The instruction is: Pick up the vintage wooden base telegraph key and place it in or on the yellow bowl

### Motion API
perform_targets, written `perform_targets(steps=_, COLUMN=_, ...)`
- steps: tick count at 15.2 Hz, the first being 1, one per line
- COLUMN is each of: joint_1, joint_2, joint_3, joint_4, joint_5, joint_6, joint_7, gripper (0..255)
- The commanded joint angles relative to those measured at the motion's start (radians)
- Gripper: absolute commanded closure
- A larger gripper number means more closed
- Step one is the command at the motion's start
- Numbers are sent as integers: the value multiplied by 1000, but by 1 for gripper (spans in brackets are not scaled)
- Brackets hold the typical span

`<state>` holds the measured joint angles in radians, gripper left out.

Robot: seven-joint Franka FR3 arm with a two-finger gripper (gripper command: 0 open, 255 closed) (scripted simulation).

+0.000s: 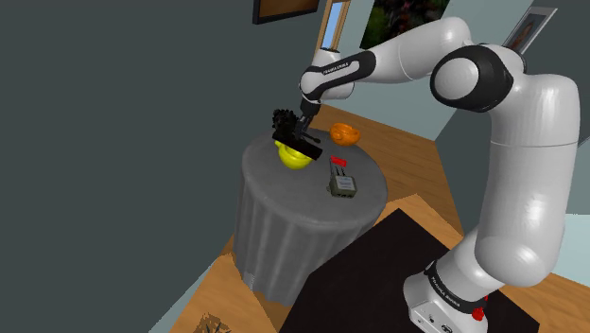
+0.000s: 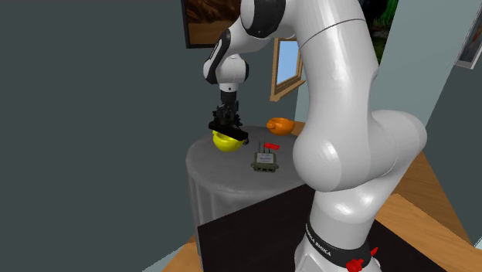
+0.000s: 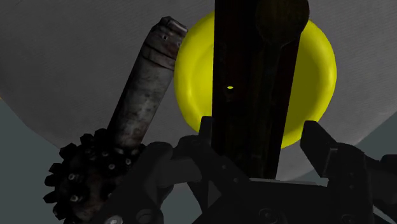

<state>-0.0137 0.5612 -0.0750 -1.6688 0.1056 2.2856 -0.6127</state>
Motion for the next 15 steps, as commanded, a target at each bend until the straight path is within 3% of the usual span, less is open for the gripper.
perform_targets(steps=1, joint_1=0, joint_2=0, joint_3=0, joint_4=0, joint_5=0, joint_6=0, joint_7=0, gripper=0)
perform_targets(steps=4, joint_1=0, joint_2=0, joint_3=0, joint_4=0, joint_5=0, joint_6=0, joint_7=0, gripper=0)
perform_targets(steps=8, joint_1=1, joint_2=-74, joint_3=-6, joint_4=18, joint_5=-9, joint_6=-91, joint_7=5, gripper=0)
perform_targets(steps=15, joint_1=1, joint_2=-74, joint_3=-6, joint_4=18, joint_5=-9, joint_6=-91, joint_7=5, gripper=0)
